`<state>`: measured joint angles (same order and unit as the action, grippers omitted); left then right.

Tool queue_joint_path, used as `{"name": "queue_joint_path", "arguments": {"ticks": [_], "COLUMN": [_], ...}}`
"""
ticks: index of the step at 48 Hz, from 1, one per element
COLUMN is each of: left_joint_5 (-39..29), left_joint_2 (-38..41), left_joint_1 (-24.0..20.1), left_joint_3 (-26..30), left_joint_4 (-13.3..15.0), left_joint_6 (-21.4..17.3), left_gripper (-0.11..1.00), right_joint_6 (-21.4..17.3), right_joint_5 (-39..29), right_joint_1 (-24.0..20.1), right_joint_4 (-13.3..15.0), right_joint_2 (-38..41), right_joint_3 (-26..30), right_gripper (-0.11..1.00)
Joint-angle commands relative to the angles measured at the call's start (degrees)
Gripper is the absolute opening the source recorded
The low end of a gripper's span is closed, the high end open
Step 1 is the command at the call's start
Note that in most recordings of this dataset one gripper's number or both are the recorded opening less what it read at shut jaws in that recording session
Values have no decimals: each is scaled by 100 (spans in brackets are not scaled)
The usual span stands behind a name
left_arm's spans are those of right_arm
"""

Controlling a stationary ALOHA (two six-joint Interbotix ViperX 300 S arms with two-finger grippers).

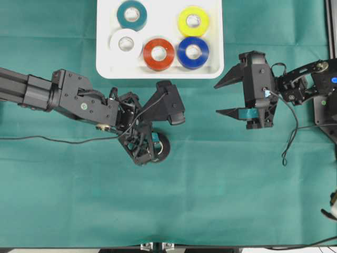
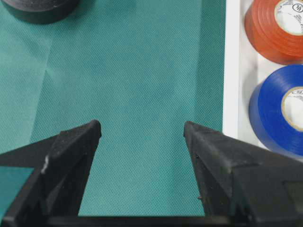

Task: Put the tape alternately from left to right into the white case.
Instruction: 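Lower the left gripper onto the black tape roll and grasp it, then carry the black roll into the tray beside the yellow roll, release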

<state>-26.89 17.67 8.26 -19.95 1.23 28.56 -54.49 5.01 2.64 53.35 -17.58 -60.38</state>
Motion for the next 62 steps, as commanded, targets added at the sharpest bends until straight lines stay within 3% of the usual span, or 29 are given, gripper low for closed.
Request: {"name": "queue_joint_path", "arguments": {"ticks": [1,20,45,62], "left_joint_5": [-9,-26,-422,-431], "left_joint_2": [-132,-185,-905,-949], "left_joint_1": [-18,-9,79,-158], "left_joint_3": [105,114,114,141], "left_joint_4": [-18,-18,-18,-18], "left_joint_6": [9,0,-18,-483], "left_gripper": [-4,-4,-4,-4], "right_joint_6": [0,0,0,-9], "right_joint_5": [44,44,44,44], "right_joint_1": [-18,-18,-18,-18], "right_joint_4": [-9,-9,-9,-9], "right_joint_2": [-79,-79,-79,-79], "right_joint_3": [53,53,70,79], "right_gripper": [77,77,77,77]}}
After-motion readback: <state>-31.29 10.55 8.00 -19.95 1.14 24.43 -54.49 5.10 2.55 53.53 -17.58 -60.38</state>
